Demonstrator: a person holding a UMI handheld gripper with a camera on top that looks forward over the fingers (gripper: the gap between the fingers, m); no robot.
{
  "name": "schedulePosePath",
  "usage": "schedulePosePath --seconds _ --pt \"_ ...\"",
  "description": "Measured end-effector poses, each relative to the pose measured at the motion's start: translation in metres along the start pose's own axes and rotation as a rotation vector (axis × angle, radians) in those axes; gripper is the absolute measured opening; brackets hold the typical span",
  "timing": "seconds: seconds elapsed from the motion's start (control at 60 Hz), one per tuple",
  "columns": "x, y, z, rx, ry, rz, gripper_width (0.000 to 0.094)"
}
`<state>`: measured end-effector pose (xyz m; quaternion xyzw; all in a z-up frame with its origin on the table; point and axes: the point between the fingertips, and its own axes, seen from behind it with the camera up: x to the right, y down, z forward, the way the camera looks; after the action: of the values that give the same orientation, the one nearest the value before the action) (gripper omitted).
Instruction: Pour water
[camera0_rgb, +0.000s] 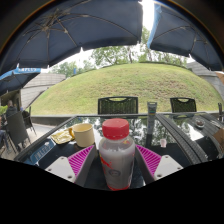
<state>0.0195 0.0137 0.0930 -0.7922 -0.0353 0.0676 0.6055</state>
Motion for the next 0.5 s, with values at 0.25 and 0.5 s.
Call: schedulePosePath --seconds 0.25,0.5 --pt "0.016 -0.010 0.016 0.099 0.112 -0.002 0.0468" --pt "0.020 -0.020 0.031 0.116 0.124 -0.099 0.0353"
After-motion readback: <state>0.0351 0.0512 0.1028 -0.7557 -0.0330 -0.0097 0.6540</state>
